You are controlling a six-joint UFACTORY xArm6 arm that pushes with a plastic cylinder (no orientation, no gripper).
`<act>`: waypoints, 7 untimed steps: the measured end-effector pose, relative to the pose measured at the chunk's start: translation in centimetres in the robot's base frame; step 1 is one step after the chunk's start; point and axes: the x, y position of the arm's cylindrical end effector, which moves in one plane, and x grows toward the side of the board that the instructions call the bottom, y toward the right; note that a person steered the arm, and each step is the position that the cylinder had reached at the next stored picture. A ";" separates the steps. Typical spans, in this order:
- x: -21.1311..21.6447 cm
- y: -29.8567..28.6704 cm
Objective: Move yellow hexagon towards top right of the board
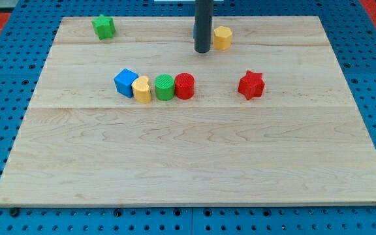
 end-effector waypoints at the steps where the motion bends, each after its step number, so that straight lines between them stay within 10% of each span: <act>1: -1.2 -0.1; 7: -2.8 11.7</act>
